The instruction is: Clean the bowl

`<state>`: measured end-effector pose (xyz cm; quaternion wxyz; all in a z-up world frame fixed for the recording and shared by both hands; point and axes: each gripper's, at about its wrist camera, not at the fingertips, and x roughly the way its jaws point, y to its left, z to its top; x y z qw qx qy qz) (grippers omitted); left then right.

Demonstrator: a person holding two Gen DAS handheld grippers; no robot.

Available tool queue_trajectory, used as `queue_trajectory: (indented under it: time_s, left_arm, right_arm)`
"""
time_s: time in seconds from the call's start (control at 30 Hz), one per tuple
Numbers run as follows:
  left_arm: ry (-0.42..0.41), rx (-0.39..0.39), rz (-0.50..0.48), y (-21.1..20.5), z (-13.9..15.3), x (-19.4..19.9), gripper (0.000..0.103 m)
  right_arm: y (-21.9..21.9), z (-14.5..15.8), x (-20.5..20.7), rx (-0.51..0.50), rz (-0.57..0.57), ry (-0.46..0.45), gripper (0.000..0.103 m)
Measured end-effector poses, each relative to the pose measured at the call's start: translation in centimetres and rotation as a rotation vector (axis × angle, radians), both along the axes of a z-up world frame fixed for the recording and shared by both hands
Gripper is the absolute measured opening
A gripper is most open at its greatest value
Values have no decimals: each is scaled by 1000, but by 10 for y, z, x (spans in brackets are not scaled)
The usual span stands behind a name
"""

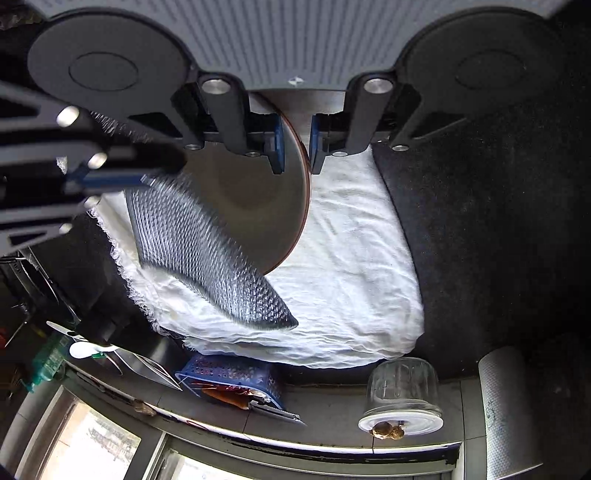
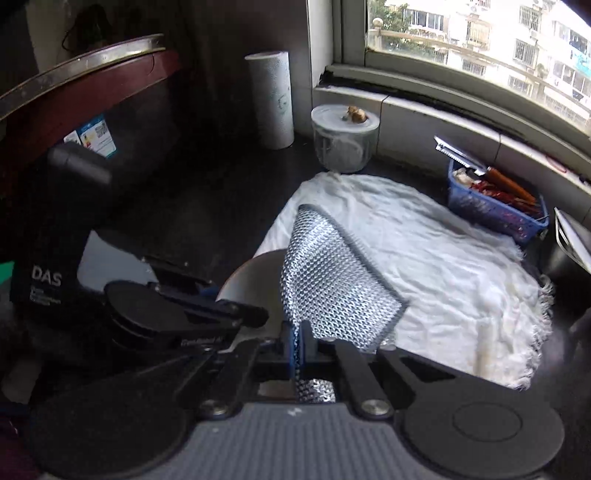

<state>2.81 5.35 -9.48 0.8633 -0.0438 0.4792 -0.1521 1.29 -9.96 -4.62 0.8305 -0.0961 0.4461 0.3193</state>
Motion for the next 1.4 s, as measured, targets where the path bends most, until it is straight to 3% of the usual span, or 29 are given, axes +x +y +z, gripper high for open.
queue_trajectory:
  time_s: [0.13,0.23,0.5,0.7,0.77,0.83,0.93,1.0,1.07,1.13,1.2,1.3,1.4]
  left_arm:
    - [24,-20,-23,0,-3,-2,12]
    - [25,-9,10,-8,-1,-6,12]
    - [28,19,98,-28,3,-16,12]
    - [87,-46,274,-24,3,-12,13]
    - [110,-80,333,-21,2,-13,14]
    - [159,-165,419,-12,-2,-15,15]
    - [217,-263,489,0,-9,-16,17]
    - [215,-210,419,-7,-6,-13,17]
    - [176,-80,283,-24,1,-10,16]
    - [120,81,137,-43,6,-10,18]
    - [51,260,-16,-62,11,-12,18]
    - [0,378,-168,-73,11,-14,18]
    - [-8,376,-175,-66,8,-14,14]
  right_arm:
    - [5,-28,7,32,-19,117,3]
    - [5,-34,10,25,-15,151,6]
    - [6,-43,4,-125,62,-36,10]
    - [-1,-54,-4,-146,160,-110,7]
    - [-8,-56,3,-91,164,-72,6]
    - [-21,-59,18,34,142,55,4]
    - [-29,-61,28,101,149,138,3]
    - [-34,-63,34,159,132,211,3]
    - [-36,-64,37,184,121,258,3]
    - [-37,-66,38,187,127,274,2]
    - [-31,-64,30,126,172,221,2]
    - [-21,-57,17,18,203,143,3]
    - [-20,-51,12,-15,187,116,2]
